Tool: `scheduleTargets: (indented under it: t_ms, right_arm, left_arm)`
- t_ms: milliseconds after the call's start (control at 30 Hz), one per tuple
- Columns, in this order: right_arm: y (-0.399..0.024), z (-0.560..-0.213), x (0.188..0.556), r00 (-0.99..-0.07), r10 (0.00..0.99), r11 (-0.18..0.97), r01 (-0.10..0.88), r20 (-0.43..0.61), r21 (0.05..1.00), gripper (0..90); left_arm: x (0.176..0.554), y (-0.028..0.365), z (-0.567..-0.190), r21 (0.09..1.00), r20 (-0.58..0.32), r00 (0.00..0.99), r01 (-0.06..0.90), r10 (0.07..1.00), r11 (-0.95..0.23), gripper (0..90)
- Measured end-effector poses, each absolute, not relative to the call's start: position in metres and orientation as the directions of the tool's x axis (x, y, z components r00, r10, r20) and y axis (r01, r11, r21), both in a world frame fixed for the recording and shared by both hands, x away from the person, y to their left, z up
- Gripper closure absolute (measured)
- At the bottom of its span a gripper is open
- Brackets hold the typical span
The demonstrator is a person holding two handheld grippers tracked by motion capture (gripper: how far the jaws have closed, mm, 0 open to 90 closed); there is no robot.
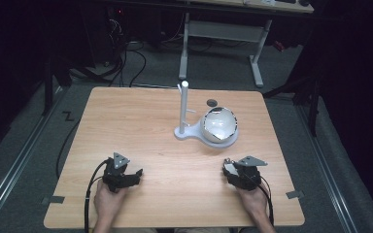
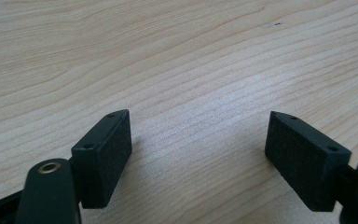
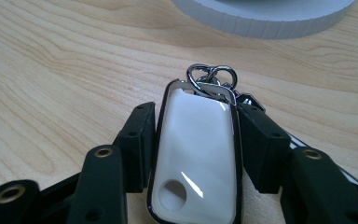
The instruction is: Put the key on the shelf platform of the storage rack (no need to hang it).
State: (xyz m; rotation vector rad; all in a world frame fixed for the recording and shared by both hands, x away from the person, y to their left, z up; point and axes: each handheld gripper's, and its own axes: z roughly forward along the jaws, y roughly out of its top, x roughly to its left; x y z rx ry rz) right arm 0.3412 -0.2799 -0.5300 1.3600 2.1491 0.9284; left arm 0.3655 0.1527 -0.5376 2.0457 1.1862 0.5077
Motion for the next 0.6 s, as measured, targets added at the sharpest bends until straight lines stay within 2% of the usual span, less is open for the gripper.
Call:
scheduleTargets:
  t_ms: [100,600]
  right_arm:
    - [-0.280,-0.528,0.337,-0.412,0.910,0.295,0.590,-0.034,0.752,51.0]
    - [-0.288,-0.508,0.326,-0.428,0.904,0.278,0.545,-0.022,0.791,51.4]
  left_arm:
    - [0.366,0.153,-0.538,0.741,-0.013,0.501,0.586,0.865,-0.328,23.2]
    - [0.366,0.153,-0.538,0.739,-0.013,0.503,0.587,0.864,-0.330,23.2]
